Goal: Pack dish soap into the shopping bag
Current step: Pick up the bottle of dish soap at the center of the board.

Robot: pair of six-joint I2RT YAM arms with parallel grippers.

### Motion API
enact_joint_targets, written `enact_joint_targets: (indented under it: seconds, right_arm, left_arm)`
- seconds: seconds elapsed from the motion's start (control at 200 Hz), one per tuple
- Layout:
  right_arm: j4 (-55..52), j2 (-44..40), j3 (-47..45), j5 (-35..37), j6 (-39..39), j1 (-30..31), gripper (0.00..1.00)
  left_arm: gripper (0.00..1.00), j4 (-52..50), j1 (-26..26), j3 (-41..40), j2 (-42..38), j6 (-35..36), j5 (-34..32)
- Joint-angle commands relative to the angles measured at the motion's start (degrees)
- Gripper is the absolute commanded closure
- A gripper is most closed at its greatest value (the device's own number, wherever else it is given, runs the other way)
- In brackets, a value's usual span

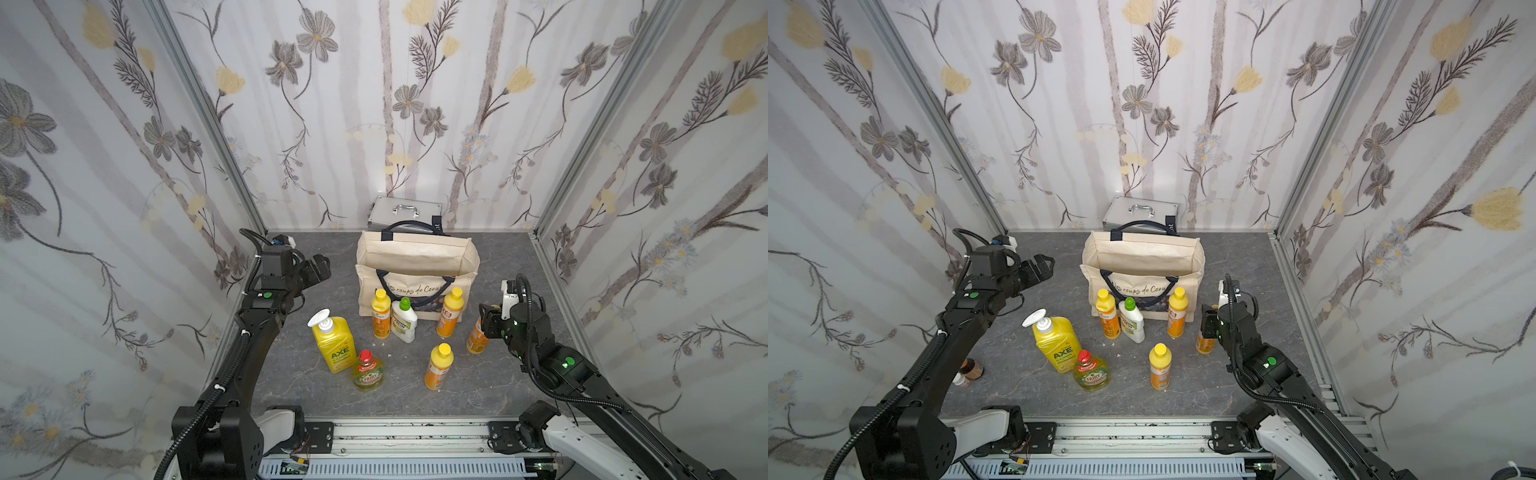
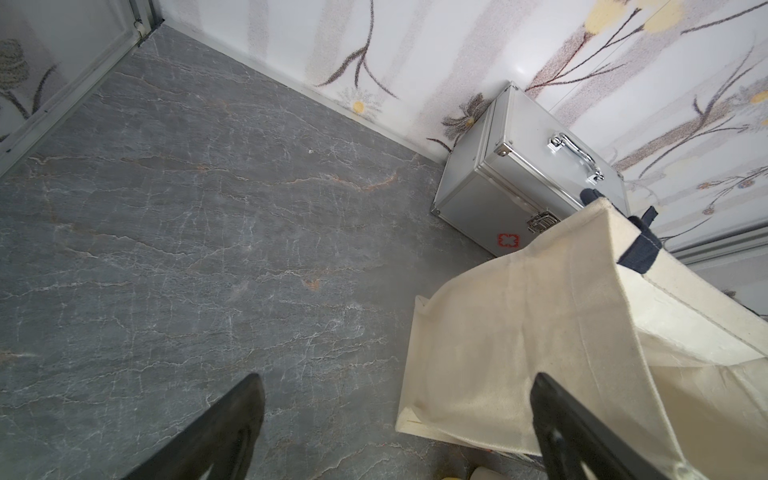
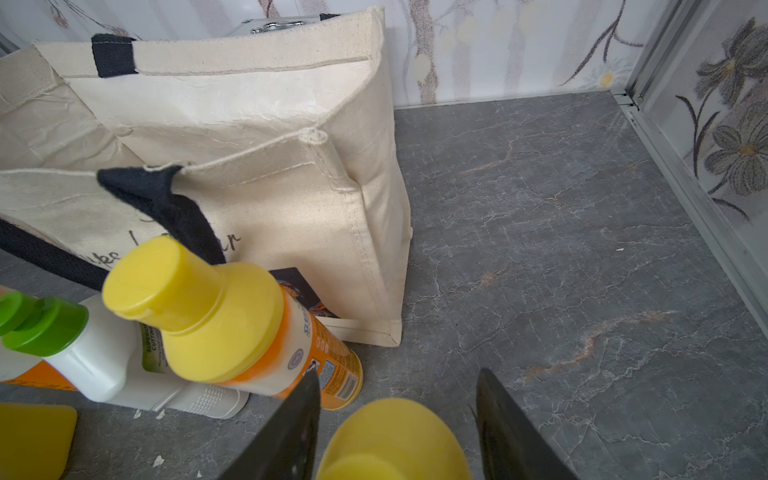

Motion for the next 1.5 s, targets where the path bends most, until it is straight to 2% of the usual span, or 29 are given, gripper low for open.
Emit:
enact_joint_targets:
  seconds: [0.0,0.205,0.445,0.689,1.204,1.494]
  right_arm:
    - [0.5,-0.3,-0.1,1.7,0.3,0.1,0.49]
    - [0.7,0.1,-0.2,2.3,0.4,0.2,0.70]
    - [0.7,0.0,0.1,3.6,0.6,0.4,0.79]
    - [0.6,1.2,2.2,4.5,-0.2,0.4,0.98]
    - [-1.5,8.0,13.3,5.9,-5.8,0.3,1.00]
    - [-7.9,13.1,29.1,6.9,-11.3,0.1,1.00]
  left_arm:
    - [0.00,0.3,0.0,0.3,-0.1,0.1,0.0]
    - [0.00,0.4,0.0,0.3,-0.1,0.2,0.0]
    - [0.00,0.6,0.0,0.1,0.2,0.2,0.0]
    - [0.00,0.5,-0.1,0.2,0.3,0.2,0.0]
    - [0.00,0.3,-0.3,0.3,-0.1,0.2,0.1]
    - [0.00,0.0,-0.3,0.5,-0.1,0.4,0.2]
